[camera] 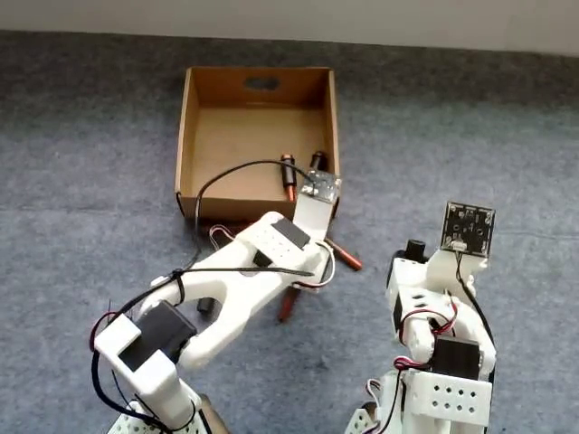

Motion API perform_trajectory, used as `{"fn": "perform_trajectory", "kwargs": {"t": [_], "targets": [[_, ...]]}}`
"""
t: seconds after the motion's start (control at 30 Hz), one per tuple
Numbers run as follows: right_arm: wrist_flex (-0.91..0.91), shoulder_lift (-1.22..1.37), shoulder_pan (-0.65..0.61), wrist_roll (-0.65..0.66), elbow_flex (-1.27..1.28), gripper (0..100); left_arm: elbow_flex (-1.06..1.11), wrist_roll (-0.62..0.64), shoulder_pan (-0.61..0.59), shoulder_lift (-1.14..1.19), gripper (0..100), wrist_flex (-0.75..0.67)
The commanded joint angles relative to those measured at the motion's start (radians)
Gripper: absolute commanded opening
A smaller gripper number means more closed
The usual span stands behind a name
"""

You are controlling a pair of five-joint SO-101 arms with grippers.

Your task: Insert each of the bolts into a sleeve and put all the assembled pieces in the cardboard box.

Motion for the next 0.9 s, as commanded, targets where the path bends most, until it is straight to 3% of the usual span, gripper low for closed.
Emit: {"fn": "perform_trajectory", "kwargs": {"t": [0.0, 0.27, 0.47, 0.63, 0.87], "targets": [[-0.025, -0.015, 0.001, -0.009, -0.019, 0.6, 0.028, -0.008, -0.007, -0.125, 1, -0.018], [-0.216, -0.012, -0.154, -0.009, -0.036, 0.6, 0.239, -0.009, -0.008, -0.682, 1, -0.021], [-0.381, -0.007, -0.239, -0.009, -0.035, 0.6, 0.277, -0.009, -0.068, -1.033, 1, -0.048], [-0.521, -0.004, -0.288, -0.009, -0.007, 0.6, 0.278, -0.009, -0.119, -1.188, 1, -0.138], [-0.851, -0.004, -0.343, -0.009, 0.134, 0.6, 0.278, -0.009, -0.114, -1.210, 1, -0.364]]}}
